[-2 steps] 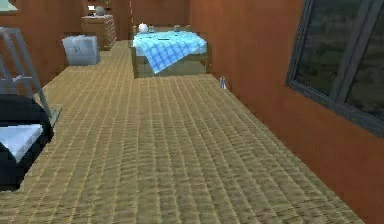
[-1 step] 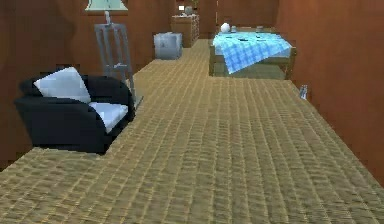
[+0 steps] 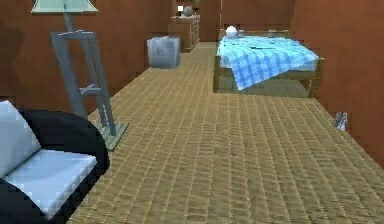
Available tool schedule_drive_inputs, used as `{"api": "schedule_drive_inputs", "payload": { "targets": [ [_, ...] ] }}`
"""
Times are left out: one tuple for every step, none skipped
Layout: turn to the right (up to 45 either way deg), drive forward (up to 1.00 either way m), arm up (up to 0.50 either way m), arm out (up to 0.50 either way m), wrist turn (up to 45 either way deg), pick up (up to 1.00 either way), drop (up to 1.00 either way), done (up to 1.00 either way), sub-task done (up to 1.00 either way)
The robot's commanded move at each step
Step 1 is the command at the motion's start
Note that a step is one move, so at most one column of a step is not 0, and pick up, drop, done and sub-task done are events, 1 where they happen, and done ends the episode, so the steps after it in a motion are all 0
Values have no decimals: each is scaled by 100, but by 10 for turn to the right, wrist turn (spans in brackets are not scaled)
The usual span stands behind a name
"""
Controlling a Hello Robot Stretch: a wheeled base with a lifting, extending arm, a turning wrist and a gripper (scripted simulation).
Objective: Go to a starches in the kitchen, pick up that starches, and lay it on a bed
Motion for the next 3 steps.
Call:
{"api": "schedule_drive_inputs", "payload": {
  "targets": [
    [0, 100, 0, 0, 0, 0, 0, 0, 0],
    [0, 100, 0, 0, 0, 0, 0, 0, 0],
    [0, 100, 0, 0, 0, 0, 0, 0, 0]
  ]
}}
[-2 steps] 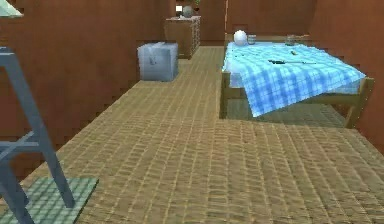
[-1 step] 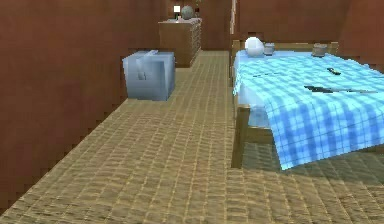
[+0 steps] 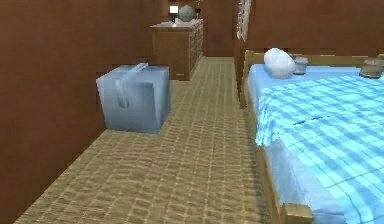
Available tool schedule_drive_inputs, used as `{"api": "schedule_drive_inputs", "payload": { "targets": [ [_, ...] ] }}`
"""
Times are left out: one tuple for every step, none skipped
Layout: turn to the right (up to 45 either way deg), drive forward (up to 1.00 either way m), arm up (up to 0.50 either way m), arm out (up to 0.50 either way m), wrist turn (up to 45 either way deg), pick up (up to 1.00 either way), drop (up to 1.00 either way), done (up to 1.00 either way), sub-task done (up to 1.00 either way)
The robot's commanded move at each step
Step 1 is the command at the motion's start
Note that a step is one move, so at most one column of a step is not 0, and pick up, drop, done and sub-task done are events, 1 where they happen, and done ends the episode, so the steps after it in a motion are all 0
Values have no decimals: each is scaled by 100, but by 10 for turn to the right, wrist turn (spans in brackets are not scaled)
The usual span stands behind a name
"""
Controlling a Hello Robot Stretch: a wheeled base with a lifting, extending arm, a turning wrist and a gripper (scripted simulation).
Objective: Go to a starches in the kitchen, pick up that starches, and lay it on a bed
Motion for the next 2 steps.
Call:
{"api": "schedule_drive_inputs", "payload": {
  "targets": [
    [-60, 0, 0, 0, 0, 0, 0, 0, 0],
    [0, 50, 0, 0, 0, 0, 0, 0, 0]
  ]
}}
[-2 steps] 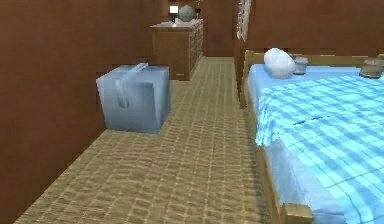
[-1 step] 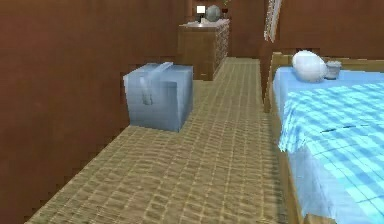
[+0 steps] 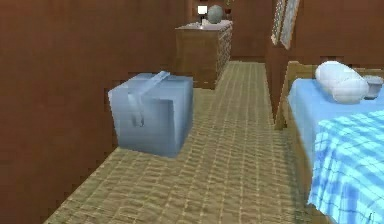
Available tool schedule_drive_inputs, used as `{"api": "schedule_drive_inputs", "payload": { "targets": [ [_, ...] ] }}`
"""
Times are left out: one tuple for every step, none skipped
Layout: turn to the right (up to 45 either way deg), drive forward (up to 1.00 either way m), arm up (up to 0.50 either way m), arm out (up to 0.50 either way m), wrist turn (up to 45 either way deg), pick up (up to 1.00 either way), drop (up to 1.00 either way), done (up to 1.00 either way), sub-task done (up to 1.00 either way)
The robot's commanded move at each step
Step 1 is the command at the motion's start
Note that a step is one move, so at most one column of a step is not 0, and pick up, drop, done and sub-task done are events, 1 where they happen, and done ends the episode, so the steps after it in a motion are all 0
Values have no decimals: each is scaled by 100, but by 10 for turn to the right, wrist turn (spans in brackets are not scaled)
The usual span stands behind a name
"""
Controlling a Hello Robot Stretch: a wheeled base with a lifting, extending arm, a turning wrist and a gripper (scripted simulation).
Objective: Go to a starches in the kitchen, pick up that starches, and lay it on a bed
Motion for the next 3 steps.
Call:
{"api": "schedule_drive_inputs", "payload": {
  "targets": [
    [120, 0, 0, 0, 0, 0, 0, 0, 0],
    [0, 100, 0, 0, 0, 0, 0, 0, 0],
    [0, 40, 0, 0, 0, 0, 0, 0, 0]
  ]
}}
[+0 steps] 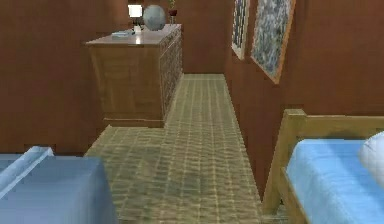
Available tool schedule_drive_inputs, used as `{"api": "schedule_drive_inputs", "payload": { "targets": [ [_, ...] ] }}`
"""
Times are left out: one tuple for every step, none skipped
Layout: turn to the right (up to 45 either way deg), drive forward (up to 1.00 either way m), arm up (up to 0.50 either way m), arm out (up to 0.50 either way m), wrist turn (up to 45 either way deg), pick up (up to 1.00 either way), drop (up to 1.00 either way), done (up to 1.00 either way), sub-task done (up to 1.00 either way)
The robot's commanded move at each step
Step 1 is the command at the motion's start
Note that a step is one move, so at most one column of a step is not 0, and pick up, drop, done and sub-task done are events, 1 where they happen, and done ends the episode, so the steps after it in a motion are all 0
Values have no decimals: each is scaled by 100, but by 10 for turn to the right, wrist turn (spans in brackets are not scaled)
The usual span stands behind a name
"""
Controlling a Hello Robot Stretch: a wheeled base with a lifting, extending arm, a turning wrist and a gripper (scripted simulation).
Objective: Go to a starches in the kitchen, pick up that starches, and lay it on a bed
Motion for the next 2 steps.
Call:
{"api": "schedule_drive_inputs", "payload": {
  "targets": [
    [30, 0, 0, 0, 0, 0, 0, 0, 0],
    [450, 0, 0, 0, 0, 0, 0, 0, 0]
  ]
}}
